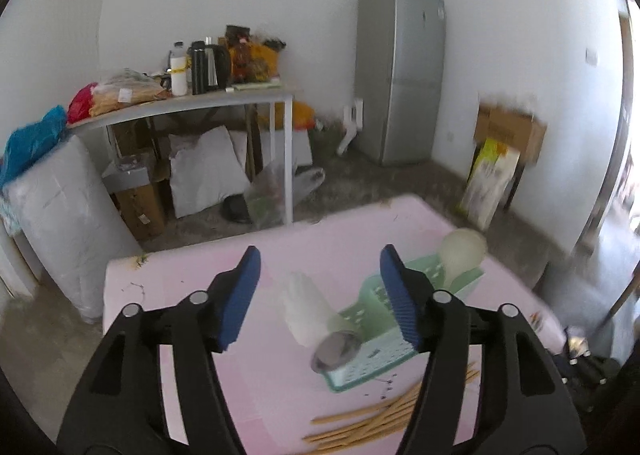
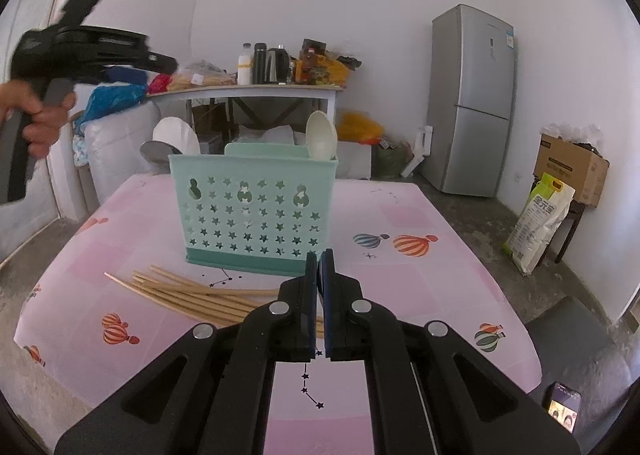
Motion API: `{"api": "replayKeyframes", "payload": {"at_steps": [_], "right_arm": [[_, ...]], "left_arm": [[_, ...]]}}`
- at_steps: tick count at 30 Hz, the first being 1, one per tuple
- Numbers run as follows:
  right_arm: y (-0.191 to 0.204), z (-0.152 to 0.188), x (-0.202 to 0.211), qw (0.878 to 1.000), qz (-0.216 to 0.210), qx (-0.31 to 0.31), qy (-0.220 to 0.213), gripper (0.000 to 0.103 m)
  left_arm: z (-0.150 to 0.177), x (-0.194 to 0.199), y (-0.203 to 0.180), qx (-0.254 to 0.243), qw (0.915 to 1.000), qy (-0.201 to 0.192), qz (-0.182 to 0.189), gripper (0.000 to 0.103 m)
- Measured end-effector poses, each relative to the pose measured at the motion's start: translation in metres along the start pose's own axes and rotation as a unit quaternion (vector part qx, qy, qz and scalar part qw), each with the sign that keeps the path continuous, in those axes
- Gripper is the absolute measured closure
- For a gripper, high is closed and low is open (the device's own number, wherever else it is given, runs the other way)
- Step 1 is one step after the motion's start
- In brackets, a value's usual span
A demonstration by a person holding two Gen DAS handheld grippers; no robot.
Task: Organize utensils
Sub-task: 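Lower the steel spoon into the green holder with the right gripper and open it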
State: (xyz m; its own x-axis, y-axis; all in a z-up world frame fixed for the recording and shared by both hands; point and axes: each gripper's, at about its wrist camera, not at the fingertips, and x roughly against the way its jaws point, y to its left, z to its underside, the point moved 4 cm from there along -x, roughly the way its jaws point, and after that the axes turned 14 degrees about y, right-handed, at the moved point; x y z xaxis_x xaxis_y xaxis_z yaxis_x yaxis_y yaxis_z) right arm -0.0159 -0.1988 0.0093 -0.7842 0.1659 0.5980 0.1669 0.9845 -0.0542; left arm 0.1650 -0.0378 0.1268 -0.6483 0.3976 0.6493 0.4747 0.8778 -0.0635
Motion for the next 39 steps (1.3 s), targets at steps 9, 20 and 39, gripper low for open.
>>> {"api": "replayKeyframes", "payload": {"at_steps": [9,20,39], "right_arm": [[-0.002,-0.008,0.007,1.000,0.005,0.000,-0.015,0.100],[-0.008,-0.025,0.022,0.999,0.008,-0.007,-0.037,0.100],[-0.043,-0.091,0.079,0.985,-0.119,-0.057,-0.107,0.100]], "left_arm": [[0.053,0.012,0.013,0.068,0.9968,-0.009,0.041,0.040],[0.121,-0.011,0.010,0.088,0.9948,0.030,0.040,0.040],[0.157,-0.069,-0.026,0.050,0.9939,0.094,0.028,0.040]]}}
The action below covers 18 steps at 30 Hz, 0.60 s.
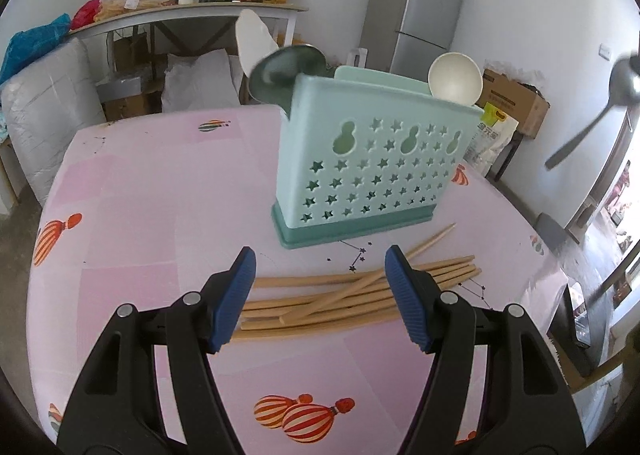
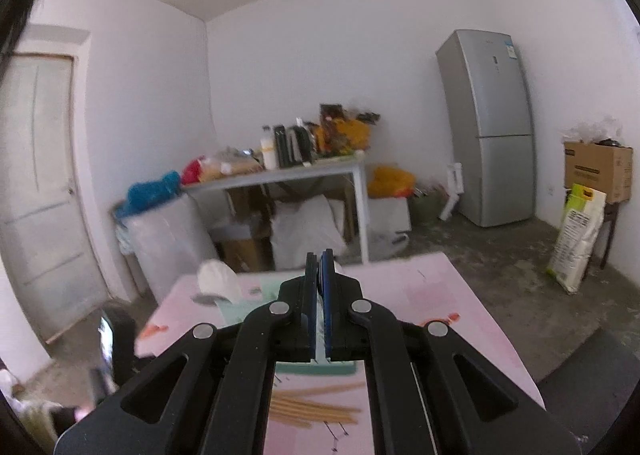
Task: Organize utensils
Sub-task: 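Lower the steel spoon into the green holder with the right gripper and open it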
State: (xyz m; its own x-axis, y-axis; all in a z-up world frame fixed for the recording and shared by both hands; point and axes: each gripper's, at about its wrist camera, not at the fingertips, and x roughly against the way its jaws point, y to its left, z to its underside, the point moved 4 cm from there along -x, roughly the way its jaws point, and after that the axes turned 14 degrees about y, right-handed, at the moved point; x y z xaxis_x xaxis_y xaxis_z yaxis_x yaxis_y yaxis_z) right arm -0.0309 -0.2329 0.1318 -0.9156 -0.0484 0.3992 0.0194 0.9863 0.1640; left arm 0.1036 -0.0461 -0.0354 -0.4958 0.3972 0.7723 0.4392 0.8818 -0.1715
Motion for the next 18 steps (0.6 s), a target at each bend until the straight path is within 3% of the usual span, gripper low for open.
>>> {"api": "replayKeyframes", "payload": {"at_steps": [12,18], "right_arm": [[0.014,-0.063,0.018,0.989,-0.131,-0.006,-0.064,0.100],[0.016,-0.072,-0.021,0.979,-0.199,-0.033,-0.037,0.100]], "left_arm": [[0.005,-0.007,0.002,0.004,0.9999,0.011,-0.006,0.040],[0.007,-0.006,0.003,0.007,0.9998,0.015,-0.011,0.039]]}}
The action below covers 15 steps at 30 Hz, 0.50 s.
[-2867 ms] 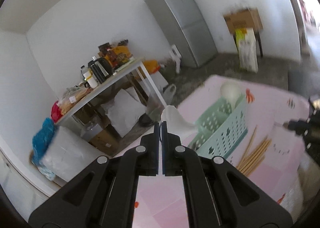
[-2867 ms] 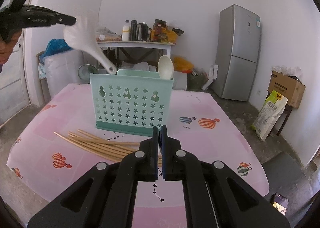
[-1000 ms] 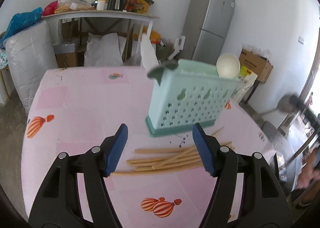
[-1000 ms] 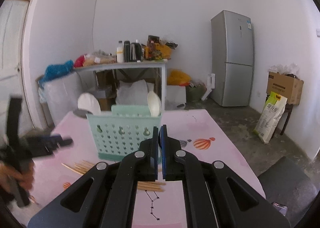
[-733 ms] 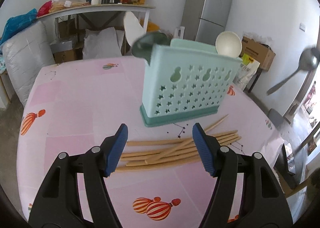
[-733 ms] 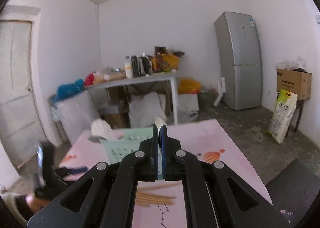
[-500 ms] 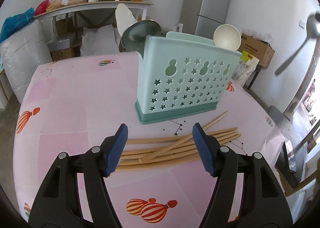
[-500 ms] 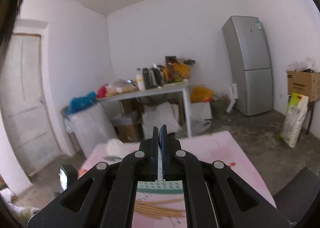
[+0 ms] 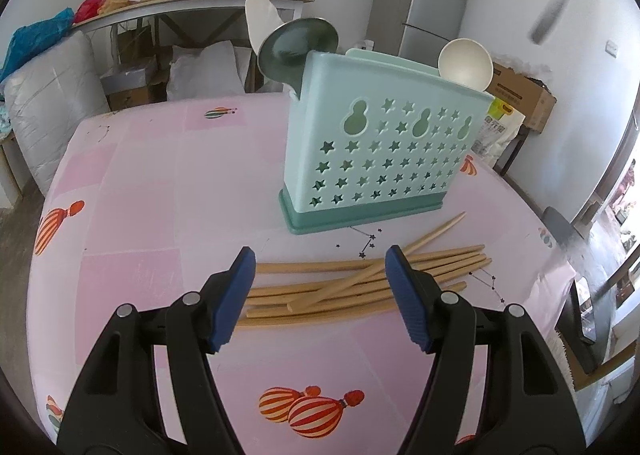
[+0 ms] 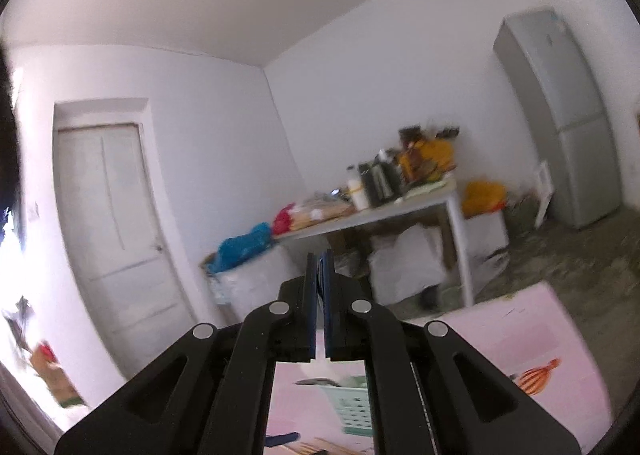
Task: Organize utensils
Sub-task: 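Lower the steel spoon into the green holder with the right gripper and open it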
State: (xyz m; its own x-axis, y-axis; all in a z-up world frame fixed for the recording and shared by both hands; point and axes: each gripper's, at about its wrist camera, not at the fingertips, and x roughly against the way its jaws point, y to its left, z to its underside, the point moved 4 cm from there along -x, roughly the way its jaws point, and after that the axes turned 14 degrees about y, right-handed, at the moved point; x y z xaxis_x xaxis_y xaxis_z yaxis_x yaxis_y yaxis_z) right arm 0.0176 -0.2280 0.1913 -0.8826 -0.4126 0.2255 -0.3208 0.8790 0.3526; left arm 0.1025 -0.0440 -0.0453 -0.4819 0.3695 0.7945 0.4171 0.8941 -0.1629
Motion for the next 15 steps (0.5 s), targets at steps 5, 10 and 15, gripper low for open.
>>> {"api": "replayKeyframes", "payload": {"at_steps": [5,10,15], "right_arm": [[-0.021,0.010,-0.035,0.999,0.002,-0.023,0.026,0.100],[-0.044,0.027,-0.065,0.997,-0.001,-0.051,0.054,0.100],[-0.068,0.045,-0.083,0.993,-0.019,-0.093,0.073,0.100]], "left_arm": [[0.001,0.002,0.002,0.001,1.0000,-0.001,-0.003,0.038],[0.002,0.001,0.004,0.006,1.0000,0.003,-0.003,0.038],[0.004,-0.001,0.003,0.006,1.0000,0.007,-0.002,0.038]]}}
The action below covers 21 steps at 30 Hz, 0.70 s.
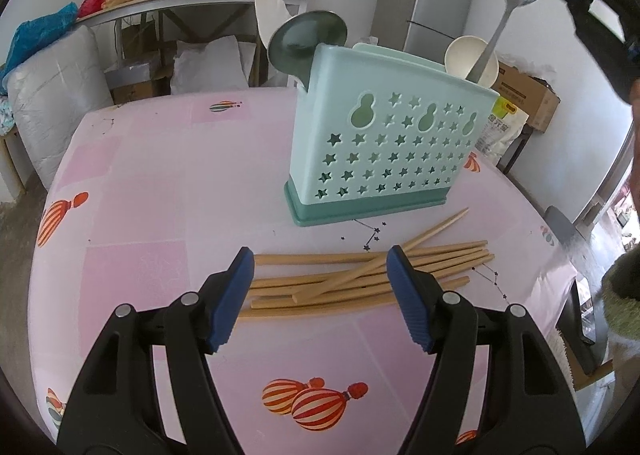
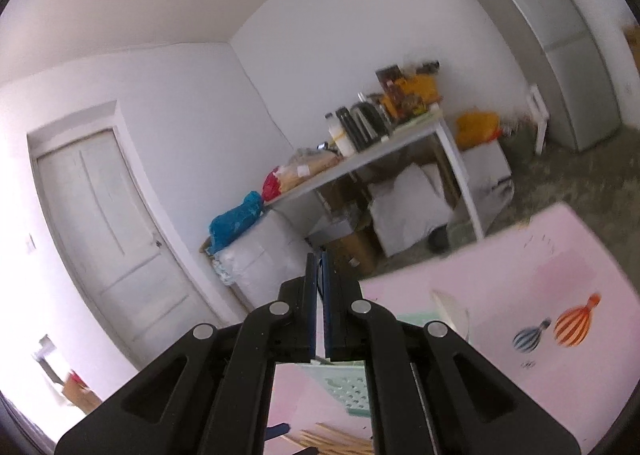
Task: Organize utensils
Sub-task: 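Lower the steel spoon into the green holder with the right gripper and open it, then move both open grippers back above the wooden chopsticks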
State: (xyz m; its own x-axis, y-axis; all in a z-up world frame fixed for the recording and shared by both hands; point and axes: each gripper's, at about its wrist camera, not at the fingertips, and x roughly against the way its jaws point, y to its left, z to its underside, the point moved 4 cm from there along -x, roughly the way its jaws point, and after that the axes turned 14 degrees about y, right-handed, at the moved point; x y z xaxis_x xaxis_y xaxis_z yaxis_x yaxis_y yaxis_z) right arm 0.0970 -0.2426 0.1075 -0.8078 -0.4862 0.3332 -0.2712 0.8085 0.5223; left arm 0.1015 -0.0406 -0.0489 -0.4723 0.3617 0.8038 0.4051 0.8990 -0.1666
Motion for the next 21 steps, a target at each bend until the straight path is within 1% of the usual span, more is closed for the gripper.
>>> {"api": "replayKeyframes", "payload": {"at_steps": [2,5,9,12,19,21], "right_arm": [[-0.011,0.004,-0.006,1.000,-0.002,-0.015,0.010,0.100],[-0.028,0.011,-0.011,0.999,0.011,-0.036,0.024,0.100],[-0.040,0.016,-0.007,0.997,0.047,-0.049,0.022,0.099],[-0.042,0.019,-0.001,0.996,0.071,-0.044,0.018,0.099],[-0.041,0.025,0.011,0.995,0.091,-0.038,0.013,0.099],[-0.041,0.027,0.015,0.994,0.098,-0.038,0.014,0.097]], "left_arm": [[0.000,0.000,0.000,0.000,1.0000,0.000,0.000,0.038],[0.000,0.000,0.000,0.002,1.0000,0.000,0.000,0.038],[0.001,-0.002,0.000,0.004,1.0000,0.004,0.000,0.038],[0.001,-0.004,0.001,0.006,1.0000,0.007,0.000,0.037],[0.001,-0.005,0.001,0.007,0.9999,0.009,0.000,0.037],[0.001,-0.005,0.002,0.008,0.9999,0.010,-0.001,0.037]]}}
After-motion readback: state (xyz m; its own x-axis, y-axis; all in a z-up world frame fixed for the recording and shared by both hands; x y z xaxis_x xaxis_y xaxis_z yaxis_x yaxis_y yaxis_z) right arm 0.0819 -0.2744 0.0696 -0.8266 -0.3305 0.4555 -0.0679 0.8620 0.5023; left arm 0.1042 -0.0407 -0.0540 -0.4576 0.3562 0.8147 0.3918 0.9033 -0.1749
